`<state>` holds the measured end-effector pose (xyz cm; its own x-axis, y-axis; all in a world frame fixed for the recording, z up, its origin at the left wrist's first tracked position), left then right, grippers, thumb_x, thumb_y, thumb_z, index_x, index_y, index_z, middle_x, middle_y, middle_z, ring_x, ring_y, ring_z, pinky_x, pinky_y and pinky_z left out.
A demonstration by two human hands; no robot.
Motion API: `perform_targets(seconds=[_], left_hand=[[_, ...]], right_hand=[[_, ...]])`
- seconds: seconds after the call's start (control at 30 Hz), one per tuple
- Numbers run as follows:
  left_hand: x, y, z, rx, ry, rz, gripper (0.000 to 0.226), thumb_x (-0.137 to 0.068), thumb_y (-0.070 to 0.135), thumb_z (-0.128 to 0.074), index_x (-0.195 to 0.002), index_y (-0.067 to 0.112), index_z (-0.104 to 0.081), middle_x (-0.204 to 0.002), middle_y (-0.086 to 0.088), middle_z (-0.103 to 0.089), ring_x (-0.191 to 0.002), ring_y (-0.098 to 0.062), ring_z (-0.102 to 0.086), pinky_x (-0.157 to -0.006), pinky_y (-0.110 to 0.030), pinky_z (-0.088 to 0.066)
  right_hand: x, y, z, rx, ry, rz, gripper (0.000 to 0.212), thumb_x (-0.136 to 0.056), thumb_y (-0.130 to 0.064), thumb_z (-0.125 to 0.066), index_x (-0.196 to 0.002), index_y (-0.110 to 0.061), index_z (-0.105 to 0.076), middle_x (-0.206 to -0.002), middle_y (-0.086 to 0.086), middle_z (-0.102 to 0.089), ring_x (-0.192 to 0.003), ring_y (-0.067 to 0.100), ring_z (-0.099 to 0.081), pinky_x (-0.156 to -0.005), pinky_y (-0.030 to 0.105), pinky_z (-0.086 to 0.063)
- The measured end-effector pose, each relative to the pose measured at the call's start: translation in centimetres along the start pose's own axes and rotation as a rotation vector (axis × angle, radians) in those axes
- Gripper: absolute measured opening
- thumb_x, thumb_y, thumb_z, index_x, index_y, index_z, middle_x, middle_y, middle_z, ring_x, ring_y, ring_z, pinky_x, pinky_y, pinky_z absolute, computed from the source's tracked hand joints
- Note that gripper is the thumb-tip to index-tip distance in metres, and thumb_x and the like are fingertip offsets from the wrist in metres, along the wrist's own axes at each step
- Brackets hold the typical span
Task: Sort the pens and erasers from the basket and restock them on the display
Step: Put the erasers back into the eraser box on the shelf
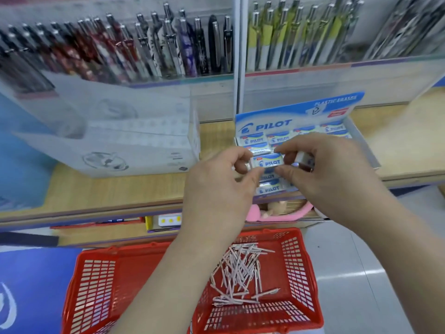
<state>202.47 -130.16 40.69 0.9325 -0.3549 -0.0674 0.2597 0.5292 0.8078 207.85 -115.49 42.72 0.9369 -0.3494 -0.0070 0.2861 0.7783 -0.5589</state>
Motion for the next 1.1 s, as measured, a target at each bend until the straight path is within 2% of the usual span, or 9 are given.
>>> perform_targets(seconds=[0.07, 0.23, 0.43, 0.63, 0.7, 0.8, 0.87, 0.97, 1.1], left_hand=[[-0.2, 0.1, 0.2, -0.083, 0.04, -0.038, 0.017, -0.078, 0.029, -0.074, -0.094, 0.027, -0.069, -0.073, 0.011, -0.058, -0.064, -0.007, -0.054, -0.064, -0.025, -0.044], [-0.2, -0.1, 0.1, -0.097, 0.039, -0.007, 0.018, -0.079, 0.03, -0.071, -0.096, 0.03, -0.067, -0.073, 0.011, -0.062, -0.064, -0.008, -0.059, -0.064, -0.032, -0.051], [-0.3, -0.1, 0.2, -0.058, 0.019, 0.045, 0.021, -0.08, 0.03, -0.07, -0.1, 0.031, -0.067, -0.071, 0.012, -0.062, -0.065, -0.005, -0.061, -0.064, -0.027, -0.05], [-0.4, 0.0, 0.1, -0.055, 0.004, 0.047, 0.018, -0.082, 0.031, -0.068, -0.1, 0.031, -0.067, -0.075, 0.011, -0.062, -0.062, -0.004, -0.059, -0.062, -0.026, -0.049], [-0.2, 0.1, 0.6, 0.0, 0.005, 0.034, 0.012, -0.084, 0.029, -0.065, -0.096, 0.031, -0.067, -0.075, 0.011, -0.061, -0.055, -0.002, -0.055, -0.056, -0.025, -0.046], [0.5, 1.2, 1.5, 0.182, -0.045, 0.051, 0.008, -0.085, 0.022, -0.066, -0.089, 0.028, -0.07, -0.067, 0.013, -0.06, -0.043, -0.003, -0.044, -0.046, -0.011, -0.032], [1.3, 2.5, 1.8, 0.346, -0.126, 0.073, 0.01, -0.082, 0.02, -0.07, -0.088, 0.028, -0.069, -0.066, 0.014, -0.061, -0.04, -0.003, -0.043, -0.043, -0.008, -0.031], [2.2, 3.7, 1.6, 0.391, -0.132, 0.051, 0.018, -0.076, 0.025, -0.076, -0.089, 0.033, -0.067, -0.07, 0.014, -0.065, -0.044, -0.001, -0.047, -0.047, -0.009, -0.037], [2.4, 3.9, 1.5, 0.435, -0.05, 0.096, 0.015, -0.075, 0.022, -0.077, -0.081, 0.029, -0.066, -0.064, 0.016, -0.064, -0.043, 0.001, -0.05, -0.044, -0.006, -0.036]], right_hand=[[-0.3, -0.3, -0.3, -0.003, -0.017, -0.023, 0.026, -0.08, -0.027, -0.073, -0.105, -0.023, -0.071, -0.089, -0.006, -0.067, -0.088, 0.017, -0.058, -0.082, 0.03, -0.045], [-0.3, -0.7, -0.8, -0.035, 0.023, -0.057, 0.033, -0.078, -0.03, -0.074, -0.109, -0.026, -0.066, -0.083, -0.012, -0.066, -0.079, 0.01, -0.056, -0.078, 0.026, -0.043], [-0.7, -1.3, -0.8, -0.021, 0.002, -0.121, 0.021, -0.079, -0.029, -0.074, -0.099, -0.022, -0.071, -0.085, -0.006, -0.068, -0.086, 0.017, -0.061, -0.083, 0.032, -0.047], [-0.5, -1.1, -0.7, -0.048, 0.004, -0.141, 0.026, -0.082, -0.027, -0.07, -0.107, -0.025, -0.066, -0.093, -0.007, -0.067, -0.087, 0.012, -0.061, -0.083, 0.029, -0.048], [-0.1, -0.9, -0.3, -0.238, 0.014, -0.196, 0.029, -0.088, -0.018, -0.063, -0.115, -0.026, -0.064, -0.104, -0.003, -0.067, -0.093, 0.011, -0.064, -0.088, 0.033, -0.052], [0.9, -1.6, 0.3, -0.928, 0.037, -0.304, 0.026, -0.089, -0.005, -0.06, -0.11, -0.019, -0.067, -0.097, 0.008, -0.071, -0.09, 0.014, -0.071, -0.084, 0.028, -0.056], [1.4, -2.1, 0.2, -1.249, 0.057, -0.364, 0.026, -0.08, -0.007, -0.064, -0.105, -0.012, -0.069, -0.093, 0.015, -0.073, -0.092, 0.021, -0.071, -0.084, 0.029, -0.056], [1.9, -3.0, -0.6, -1.454, 0.049, -0.43, 0.033, -0.067, -0.014, -0.066, -0.1, -0.009, -0.07, -0.091, 0.011, -0.074, -0.09, 0.021, -0.07, -0.086, 0.038, -0.056], [2.4, -3.6, -1.0, -1.504, 0.044, -0.461, 0.029, -0.069, -0.02, -0.066, -0.095, -0.009, -0.07, -0.095, 0.01, -0.075, -0.09, 0.024, -0.07, -0.088, 0.042, -0.055]])
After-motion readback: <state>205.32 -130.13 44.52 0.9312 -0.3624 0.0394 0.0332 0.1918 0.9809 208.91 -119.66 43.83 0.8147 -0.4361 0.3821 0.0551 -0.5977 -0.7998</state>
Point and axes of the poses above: each hand's wrist, its own x-axis away from the middle knuckle, its own z-axis out of the back of the hand, y = z × x, the point moved 2 cm from there along -x, towards the middle knuckle
